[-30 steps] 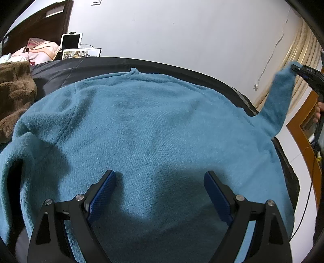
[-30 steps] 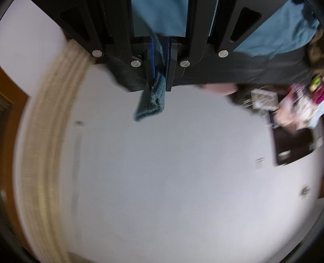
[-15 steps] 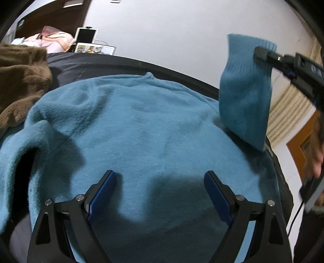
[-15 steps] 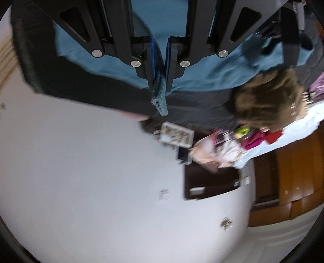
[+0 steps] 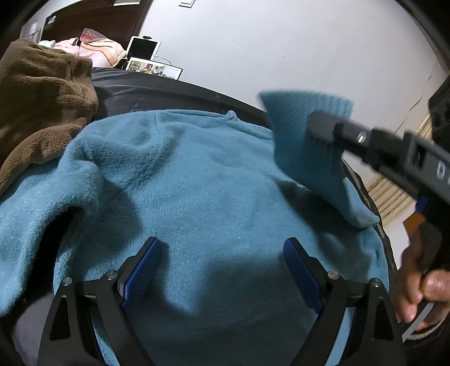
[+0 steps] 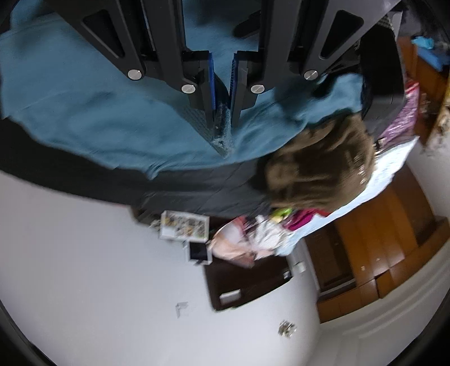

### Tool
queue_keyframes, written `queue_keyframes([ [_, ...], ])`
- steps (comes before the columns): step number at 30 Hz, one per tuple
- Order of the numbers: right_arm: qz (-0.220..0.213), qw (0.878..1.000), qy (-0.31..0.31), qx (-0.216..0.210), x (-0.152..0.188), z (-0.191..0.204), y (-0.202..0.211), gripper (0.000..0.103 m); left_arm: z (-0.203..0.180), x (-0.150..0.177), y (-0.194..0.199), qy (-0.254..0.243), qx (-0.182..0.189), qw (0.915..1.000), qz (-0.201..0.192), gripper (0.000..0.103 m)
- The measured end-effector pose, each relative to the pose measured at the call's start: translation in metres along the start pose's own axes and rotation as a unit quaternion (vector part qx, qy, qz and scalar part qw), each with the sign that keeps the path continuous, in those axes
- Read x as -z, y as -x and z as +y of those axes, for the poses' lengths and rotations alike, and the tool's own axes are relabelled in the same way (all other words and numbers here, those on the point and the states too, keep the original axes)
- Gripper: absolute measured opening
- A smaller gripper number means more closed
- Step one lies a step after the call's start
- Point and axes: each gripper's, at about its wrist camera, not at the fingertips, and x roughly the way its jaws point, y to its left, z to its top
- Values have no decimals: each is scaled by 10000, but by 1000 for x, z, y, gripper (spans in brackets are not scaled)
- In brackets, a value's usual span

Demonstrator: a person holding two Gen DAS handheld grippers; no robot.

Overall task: Fold clothes
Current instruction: 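Lift the sleeve again, lay its ribbed cuff on the sweater body, open right gripper, then close the left gripper on the ribbed sleeve cuff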

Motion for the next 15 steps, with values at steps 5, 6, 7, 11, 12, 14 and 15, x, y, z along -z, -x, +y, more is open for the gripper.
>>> queue_keyframes([
  [5, 232, 9969, -540, -524, 10, -20, -3, 30, -1, 0, 0, -30, -18, 10000, -3, 91],
  [6, 132, 9963, -648, -553, 12, -26, 5, 52, -1, 0, 0, -33, -18, 10000, -3, 91],
  [7, 32, 9954, -756, -582, 14, -31, 13, 74, -1, 0, 0, -35, -16, 10000, -3, 91],
  [11, -428, 9889, -1280, -626, 26, -60, 48, 77, -1, 0, -2, -48, -2, 10000, 3, 91],
  [12, -519, 9860, -1463, -603, 31, -68, 55, 77, -1, 0, -2, -52, 1, 10000, 4, 91],
  [14, -672, 9820, -1715, -416, 41, -81, 65, 77, 0, -1, -3, -47, 13, 10000, -2, 91],
  [15, -742, 9806, -1801, -241, 47, -86, 68, 77, 0, -1, -3, -43, 19, 10000, -5, 91],
])
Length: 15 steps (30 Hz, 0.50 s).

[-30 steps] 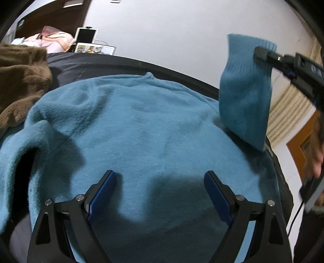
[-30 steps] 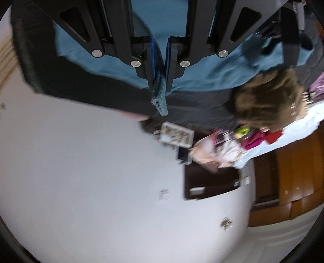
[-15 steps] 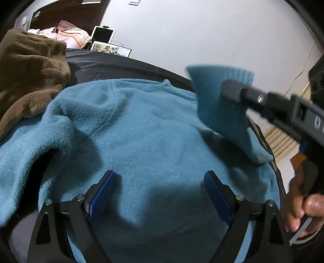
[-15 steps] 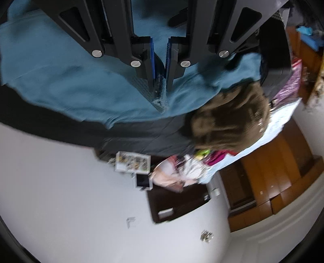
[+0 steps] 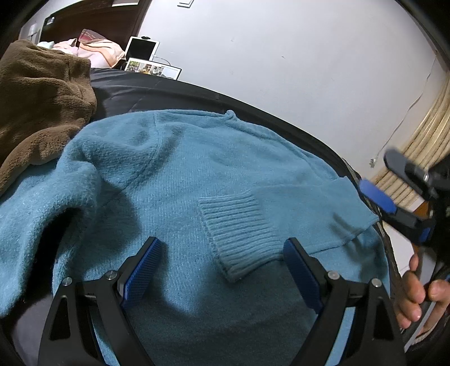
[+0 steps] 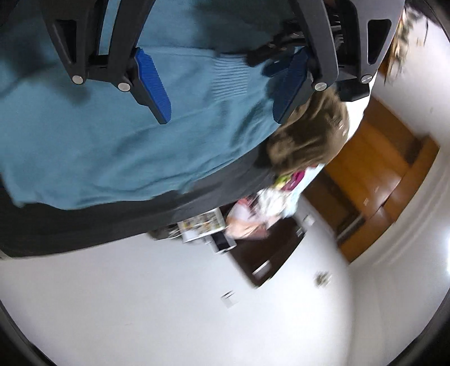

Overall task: Fold clothes
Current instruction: 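Close the left gripper on the ribbed sleeve cuff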

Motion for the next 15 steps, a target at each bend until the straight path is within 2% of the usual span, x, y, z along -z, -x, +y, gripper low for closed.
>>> queue_keyframes([
  [2, -203, 9986, -34, 480, 8, -11, 6, 77, 0, -1, 0, -1, -7, 10000, -11, 91],
  [4, -313, 9966, -104, 757, 15, -21, 7, 77, -2, -2, -1, -35, -38, 10000, 4, 91],
  [9, -449, 9937, -242, 999, 28, -39, 1, 77, -9, -5, -6, -232, -262, 9993, 127, 91],
  [12, -520, 9925, -89, 1103, 28, -37, 2, 77, -15, -9, -11, -374, -432, 9982, 203, 90],
  [15, -585, 9920, 40, 1120, 28, -34, 3, 77, -18, -13, -19, -526, -778, 9953, 218, 89],
])
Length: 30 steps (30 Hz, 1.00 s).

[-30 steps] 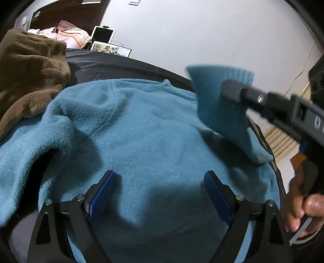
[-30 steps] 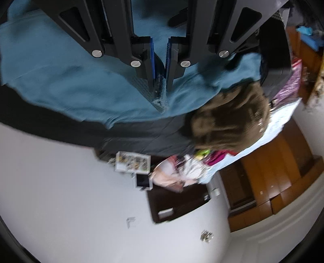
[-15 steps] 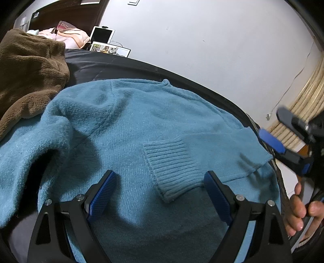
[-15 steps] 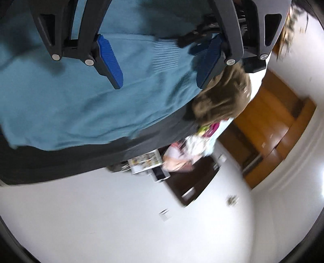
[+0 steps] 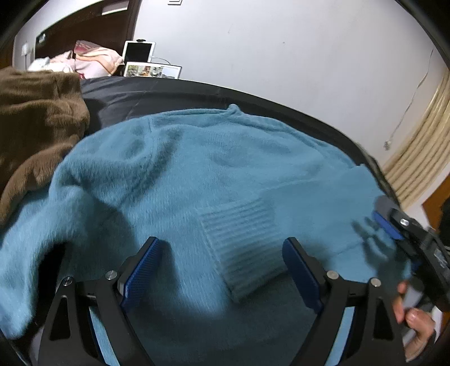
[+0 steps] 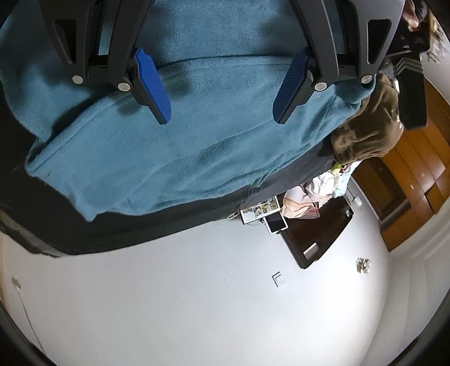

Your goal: Fold clothes

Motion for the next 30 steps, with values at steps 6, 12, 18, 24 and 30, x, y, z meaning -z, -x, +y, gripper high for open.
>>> queue_keyframes([
  [6, 0, 9999, -33, 95, 5, -5, 3, 77, -5, -11, -15, -311, -682, 9971, 104, 88],
  [12, 26, 9994, -142, 314, 6, -11, 4, 77, 3, -23, -14, -111, -266, 9992, 290, 34],
  [18, -104, 9963, -507, 679, 4, -27, 11, 77, 12, -28, -11, 61, -54, 9995, 310, 12],
  [24, -127, 9928, -832, 854, 1, -43, 14, 77, 23, -36, 2, 179, 89, 9997, 101, 1],
  [30, -60, 9942, -687, 826, 2, -37, 12, 77, 18, -35, 1, -44, 581, 9981, 223, 1],
])
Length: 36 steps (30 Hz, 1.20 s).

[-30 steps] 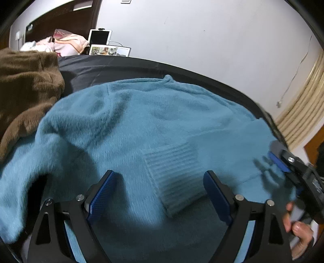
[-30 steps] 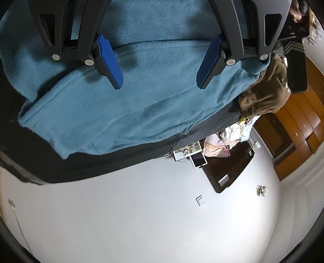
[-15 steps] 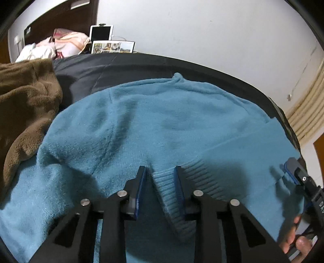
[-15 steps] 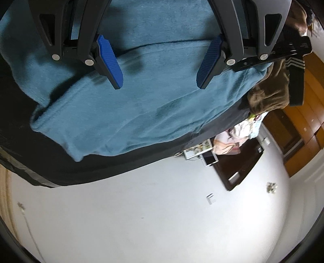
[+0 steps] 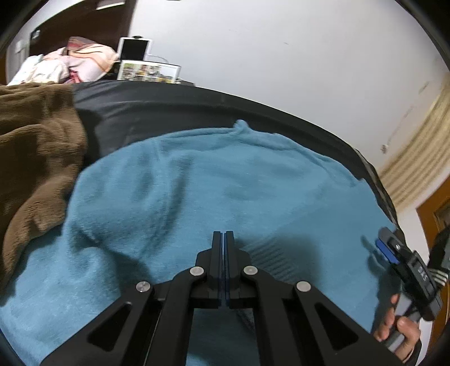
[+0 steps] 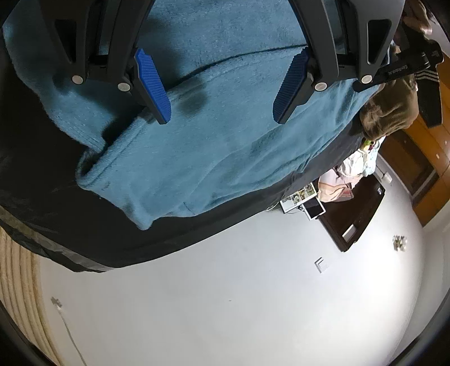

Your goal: Fold clothes

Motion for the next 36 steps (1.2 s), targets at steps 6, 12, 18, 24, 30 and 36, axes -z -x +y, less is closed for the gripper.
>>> queue_keyframes([
  [6, 54, 10000, -3, -28, 0, -1, 0, 77, -22, 10, -15, -673, 182, 9974, 165, 7],
  [12, 91, 9999, 86, -90, 1, 3, -1, 77, -35, 16, -13, -1149, 446, 9922, 199, 56],
  [18, 103, 9997, 186, -140, 2, 7, -1, 77, -36, 24, -15, -1497, -248, 9884, 68, 80],
  [24, 120, 9996, 200, -170, 2, 8, -1, 77, -32, 25, -18, -1538, -78, 9880, 145, 67],
  [30, 121, 9995, 239, -180, 3, 9, -1, 77, -33, 28, -13, -1567, 121, 9874, 191, 26],
  [36, 75, 9996, 244, -145, 3, 9, 1, 77, -41, 26, -8, -1554, -164, 9877, -47, 17],
])
